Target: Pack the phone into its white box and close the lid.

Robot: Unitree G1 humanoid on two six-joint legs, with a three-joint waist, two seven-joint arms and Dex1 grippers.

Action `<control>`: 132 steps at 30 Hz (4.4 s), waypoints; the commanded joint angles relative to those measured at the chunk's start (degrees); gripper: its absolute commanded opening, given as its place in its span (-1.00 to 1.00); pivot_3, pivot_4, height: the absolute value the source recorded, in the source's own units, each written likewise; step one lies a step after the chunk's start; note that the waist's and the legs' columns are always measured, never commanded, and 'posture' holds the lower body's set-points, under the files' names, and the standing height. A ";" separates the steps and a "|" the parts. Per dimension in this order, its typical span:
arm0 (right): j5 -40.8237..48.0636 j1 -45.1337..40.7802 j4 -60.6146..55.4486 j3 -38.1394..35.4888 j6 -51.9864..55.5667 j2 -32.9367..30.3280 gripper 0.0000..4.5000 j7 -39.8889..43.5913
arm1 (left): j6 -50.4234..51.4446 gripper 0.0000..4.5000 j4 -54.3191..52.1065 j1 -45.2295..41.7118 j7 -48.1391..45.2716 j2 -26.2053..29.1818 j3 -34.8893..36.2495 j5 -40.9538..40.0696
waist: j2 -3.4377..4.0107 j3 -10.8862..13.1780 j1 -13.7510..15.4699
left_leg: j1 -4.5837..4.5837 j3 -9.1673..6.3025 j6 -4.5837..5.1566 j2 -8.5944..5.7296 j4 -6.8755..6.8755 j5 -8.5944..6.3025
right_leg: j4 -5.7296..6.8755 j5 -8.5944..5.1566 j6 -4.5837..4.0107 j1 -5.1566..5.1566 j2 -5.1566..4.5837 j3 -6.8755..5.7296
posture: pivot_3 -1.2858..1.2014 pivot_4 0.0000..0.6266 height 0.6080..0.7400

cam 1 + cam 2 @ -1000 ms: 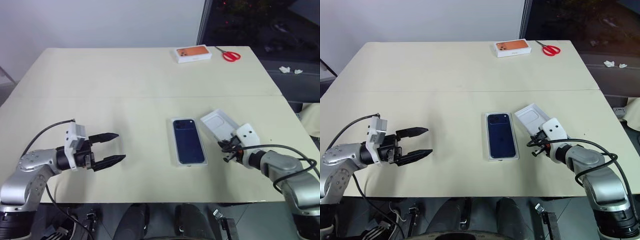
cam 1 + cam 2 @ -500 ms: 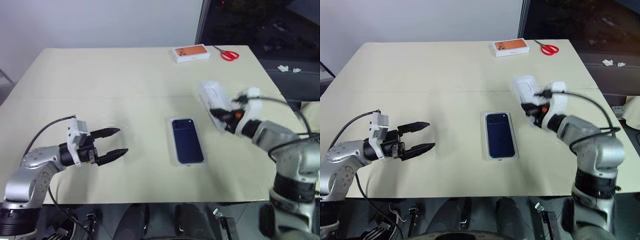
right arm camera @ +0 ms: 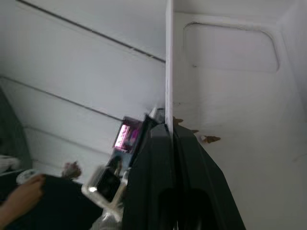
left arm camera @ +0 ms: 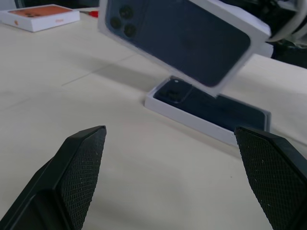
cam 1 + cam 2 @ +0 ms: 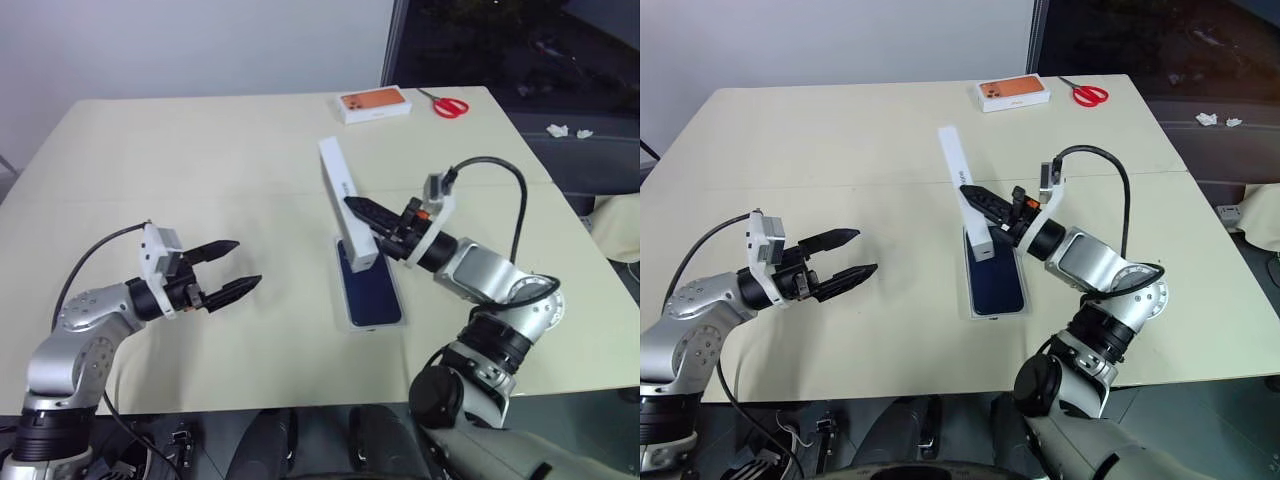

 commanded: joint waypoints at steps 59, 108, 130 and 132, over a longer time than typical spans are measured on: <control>-56.81 13.36 -2.76 44.49 -63.48 -61.43 0.53 67.31 | -10.89 -1.00 16.85 -13.17 7.94 -25.91 -18.38 13.33 | -0.12 0.05 0.94 | 0.06 -0.05 0.10 0.05 0.33 -0.05 | -0.26 0.01 0.14 0.45 0.16 -0.23 | 0.03 -0.52 1.00; -78.67 16.08 2.10 44.90 -71.64 -53.72 -0.99 75.42 | -2.47 -1.00 19.09 -15.01 8.67 -28.26 -24.54 18.96 | -0.06 0.02 2.22 | 0.13 -0.14 0.05 -0.10 0.35 -0.03 | -0.26 0.02 0.12 0.55 0.01 -0.22 | 0.03 -0.52 1.00; -82.06 14.00 7.25 42.84 -75.49 -54.56 -0.99 75.24 | -2.95 -1.00 18.01 -14.27 9.16 -28.85 -24.31 19.94 | -0.06 0.03 2.18 | 0.13 -0.14 0.04 -0.09 0.35 -0.03 | -0.26 0.02 0.12 0.55 0.04 -0.23 | 0.03 -0.52 1.00; -77.01 11.52 6.41 40.05 -71.25 -52.88 -0.99 75.26 | -3.01 -1.00 17.98 -14.00 9.15 -28.73 -24.38 19.97 | -0.07 0.03 2.15 | 0.13 -0.14 0.04 -0.09 0.35 -0.03 | -0.26 0.02 0.12 0.54 0.04 -0.21 | 0.03 -0.52 1.00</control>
